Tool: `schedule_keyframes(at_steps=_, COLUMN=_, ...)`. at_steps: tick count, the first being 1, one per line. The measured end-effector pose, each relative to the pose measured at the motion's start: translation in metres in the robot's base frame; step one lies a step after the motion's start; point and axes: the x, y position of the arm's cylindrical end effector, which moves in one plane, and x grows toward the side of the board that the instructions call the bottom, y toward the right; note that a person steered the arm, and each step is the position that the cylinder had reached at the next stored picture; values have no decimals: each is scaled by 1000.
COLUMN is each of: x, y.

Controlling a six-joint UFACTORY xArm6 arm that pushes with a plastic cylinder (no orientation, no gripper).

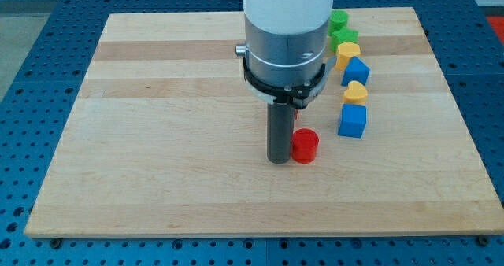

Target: Nudge the green star a bit

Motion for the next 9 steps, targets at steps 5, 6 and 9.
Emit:
schedule_keyframes(at_steps=5, x=-22, y=55)
schedule_keyframes(at_steps=6, x=-22, y=61)
schedule_keyframes(at_steps=9, x=-22, y=65)
